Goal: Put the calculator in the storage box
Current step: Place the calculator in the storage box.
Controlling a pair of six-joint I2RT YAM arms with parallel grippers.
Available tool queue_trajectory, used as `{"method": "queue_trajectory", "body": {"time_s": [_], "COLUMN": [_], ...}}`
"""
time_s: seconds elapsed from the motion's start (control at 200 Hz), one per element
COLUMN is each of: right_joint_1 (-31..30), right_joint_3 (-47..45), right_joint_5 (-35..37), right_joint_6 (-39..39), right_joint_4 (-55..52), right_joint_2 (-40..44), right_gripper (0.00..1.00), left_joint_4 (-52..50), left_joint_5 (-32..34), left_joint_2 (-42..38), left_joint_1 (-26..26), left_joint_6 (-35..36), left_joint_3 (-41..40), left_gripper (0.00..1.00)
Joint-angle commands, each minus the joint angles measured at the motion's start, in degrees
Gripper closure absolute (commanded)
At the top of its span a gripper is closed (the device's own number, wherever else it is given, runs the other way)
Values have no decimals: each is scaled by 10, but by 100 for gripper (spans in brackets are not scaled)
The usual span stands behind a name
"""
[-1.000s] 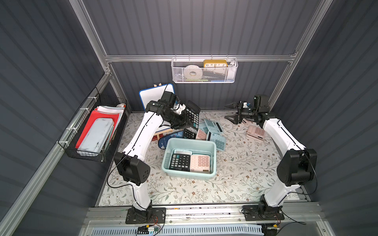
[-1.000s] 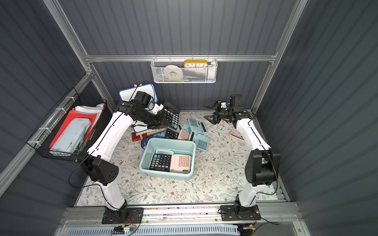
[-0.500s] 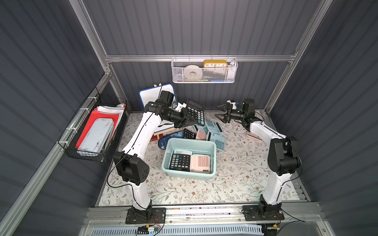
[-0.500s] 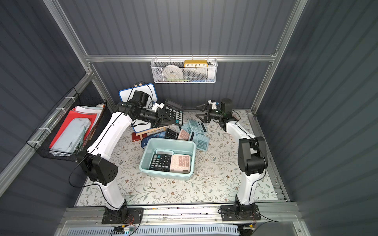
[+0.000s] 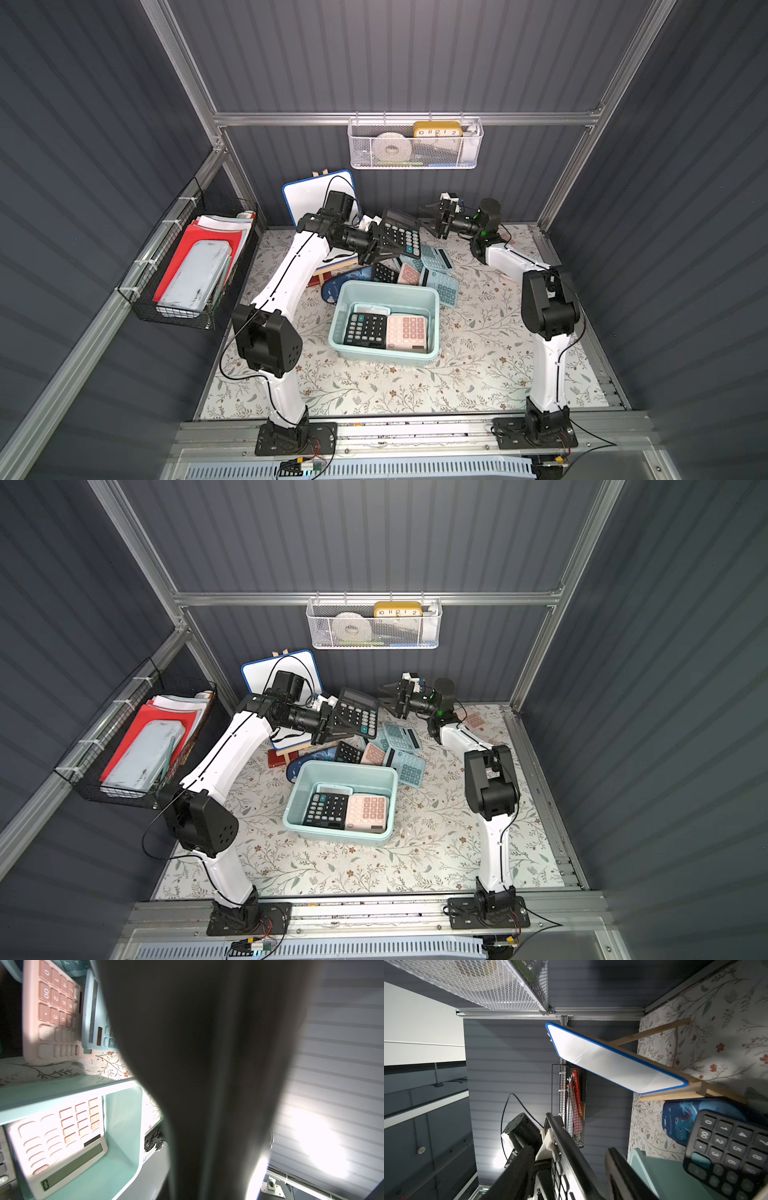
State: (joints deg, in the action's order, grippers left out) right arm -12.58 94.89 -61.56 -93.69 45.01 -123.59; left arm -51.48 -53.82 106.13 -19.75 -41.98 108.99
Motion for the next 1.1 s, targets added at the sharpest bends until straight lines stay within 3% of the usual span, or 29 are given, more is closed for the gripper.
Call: {"method": "queue_trajectory", "body": {"time_s": [0.0, 0.215, 0.565, 0.72, 0.911, 0.986, 1.096], "right_joint_1": [-8, -13, -13, -13, -13, -13, -13], "right_joint_3": [7, -9, -13, -20, -33, -34, -44], "right_joint_5": [-21, -31, -38, -39, -36, -37, -35], "right_joint_6": [-4, 4, -18, -31, -23, -3, 45], "right_joint_4": [30, 26, 63, 84, 76, 49, -7], "right_joint_2": [1, 7, 8, 13, 26, 34, 53], "right_gripper": [44, 52, 87, 97, 100, 100, 100], "left_joint_4": [32, 47, 52, 44, 42, 43, 36], "left_joint_5": [-36, -48, -56, -51, -48, -47, -42], "left_joint_2": [-24, -28, -29, -29, -27, -27, -28], "left_joint_1": [3, 3, 8, 13, 17, 21, 25], "left_joint_6": [-13, -25, -33, -33, -33, -35, -32], "left_joint_3": [-6, -18, -26, -26, -31, -30, -26], "left_gripper": [100, 100, 98, 80, 72, 54, 38]}}
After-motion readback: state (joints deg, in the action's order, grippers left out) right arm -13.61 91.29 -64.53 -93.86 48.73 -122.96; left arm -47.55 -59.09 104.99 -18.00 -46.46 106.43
